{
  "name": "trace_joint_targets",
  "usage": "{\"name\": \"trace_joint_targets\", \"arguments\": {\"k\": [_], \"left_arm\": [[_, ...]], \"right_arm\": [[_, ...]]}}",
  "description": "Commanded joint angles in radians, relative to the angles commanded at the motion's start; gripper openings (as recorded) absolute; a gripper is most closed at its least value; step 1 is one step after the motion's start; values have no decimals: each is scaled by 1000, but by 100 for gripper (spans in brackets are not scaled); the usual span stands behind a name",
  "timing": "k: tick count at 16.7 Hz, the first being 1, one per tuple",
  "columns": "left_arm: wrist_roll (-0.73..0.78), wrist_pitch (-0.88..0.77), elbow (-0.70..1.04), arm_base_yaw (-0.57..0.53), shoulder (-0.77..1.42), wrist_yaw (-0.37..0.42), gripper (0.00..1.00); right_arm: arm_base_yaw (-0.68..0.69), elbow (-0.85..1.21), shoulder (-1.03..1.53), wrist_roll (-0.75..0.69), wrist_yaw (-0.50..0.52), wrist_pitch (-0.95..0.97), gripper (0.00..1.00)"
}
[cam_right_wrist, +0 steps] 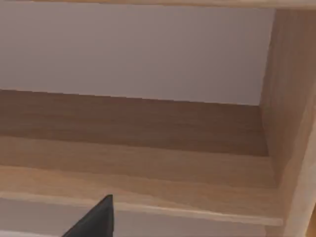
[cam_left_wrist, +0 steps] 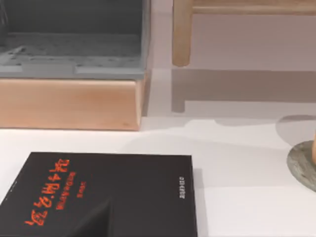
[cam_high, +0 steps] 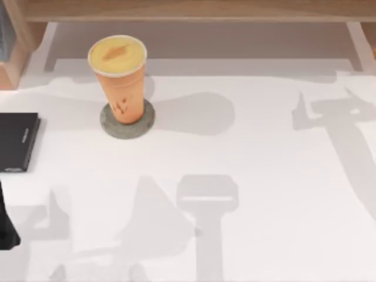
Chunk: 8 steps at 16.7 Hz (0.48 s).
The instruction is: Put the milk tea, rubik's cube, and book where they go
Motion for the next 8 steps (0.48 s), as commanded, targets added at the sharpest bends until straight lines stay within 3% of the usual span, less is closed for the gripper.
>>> {"name": "trace_joint_targets", "arguments": {"k": [4,8], "left_arm": [[0,0,0,0,0,0,100],[0,0,0,0,0,0,100]], "right_arm": [[-92,-452,-449,-7,-65,36,100],[-163,-760,-780,-18,-88,73,100]]}}
